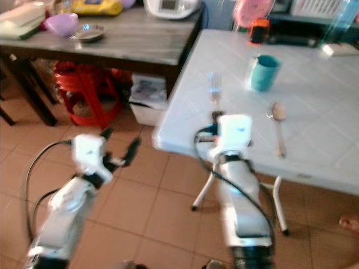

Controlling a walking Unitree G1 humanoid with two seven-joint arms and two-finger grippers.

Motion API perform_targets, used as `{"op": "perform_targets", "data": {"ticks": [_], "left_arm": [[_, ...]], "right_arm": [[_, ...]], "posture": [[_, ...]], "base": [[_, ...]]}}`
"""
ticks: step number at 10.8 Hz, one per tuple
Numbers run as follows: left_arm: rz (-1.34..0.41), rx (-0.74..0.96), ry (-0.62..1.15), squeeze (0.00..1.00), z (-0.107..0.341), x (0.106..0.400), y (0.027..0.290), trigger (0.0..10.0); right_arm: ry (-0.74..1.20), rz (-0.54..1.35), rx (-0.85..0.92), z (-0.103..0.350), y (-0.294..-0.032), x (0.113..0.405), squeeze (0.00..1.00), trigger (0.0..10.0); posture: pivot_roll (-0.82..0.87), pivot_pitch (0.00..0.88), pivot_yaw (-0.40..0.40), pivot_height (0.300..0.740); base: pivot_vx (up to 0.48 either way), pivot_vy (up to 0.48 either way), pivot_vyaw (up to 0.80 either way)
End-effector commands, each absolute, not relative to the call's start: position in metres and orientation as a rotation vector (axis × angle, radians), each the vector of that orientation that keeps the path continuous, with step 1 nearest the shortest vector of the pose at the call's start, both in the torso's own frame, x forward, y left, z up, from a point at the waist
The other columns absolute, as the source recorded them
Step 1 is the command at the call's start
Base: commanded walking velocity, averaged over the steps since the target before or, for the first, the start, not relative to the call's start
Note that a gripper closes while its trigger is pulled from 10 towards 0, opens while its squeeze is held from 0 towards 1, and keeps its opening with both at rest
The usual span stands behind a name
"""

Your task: Setting the table

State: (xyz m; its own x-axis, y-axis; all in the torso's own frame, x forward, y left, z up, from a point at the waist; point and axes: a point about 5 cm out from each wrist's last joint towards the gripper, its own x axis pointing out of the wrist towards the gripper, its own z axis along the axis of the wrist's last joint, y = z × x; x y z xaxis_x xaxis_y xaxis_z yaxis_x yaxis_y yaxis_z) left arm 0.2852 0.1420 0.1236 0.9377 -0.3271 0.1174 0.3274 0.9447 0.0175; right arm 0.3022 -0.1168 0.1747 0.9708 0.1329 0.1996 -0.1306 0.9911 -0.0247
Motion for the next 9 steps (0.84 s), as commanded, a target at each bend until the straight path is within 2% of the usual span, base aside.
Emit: {"op": "perform_targets", "data": {"ticks": [1,3,9], "left_arm": [[-0.350,-0.005,-0.118,0.00,0.1241,0.2854,0.1359,10.0],[-0.355,0.000,-0.120,0.00,0.1247,0.2865,0.1347,10.0],[-0.354,-0.005,-0.121,0.00,0.1249,0.2858,0.1324,10.0]], "right_arm": [[-0.210,0.111,-0.018,0.1757,-0.1233,0.3021,0.00,10.0],[-0.210,0.109,-0.016,0.1751,-0.1233,0.3027,0.00,10.0],[-0.212,0.117,-0.021,0.1744,-0.1218,0.3030,0.00,10.0]], "posture": [[-0.01,0.111,0.063,0.740],[-0.01,0.111,0.064,0.740],[-0.01,0.113,0.057,0.740]], "base": [[0.000,0.386,-0.54],[0.000,0.480,-0.53],[0.000,0.464,0.00]]}}
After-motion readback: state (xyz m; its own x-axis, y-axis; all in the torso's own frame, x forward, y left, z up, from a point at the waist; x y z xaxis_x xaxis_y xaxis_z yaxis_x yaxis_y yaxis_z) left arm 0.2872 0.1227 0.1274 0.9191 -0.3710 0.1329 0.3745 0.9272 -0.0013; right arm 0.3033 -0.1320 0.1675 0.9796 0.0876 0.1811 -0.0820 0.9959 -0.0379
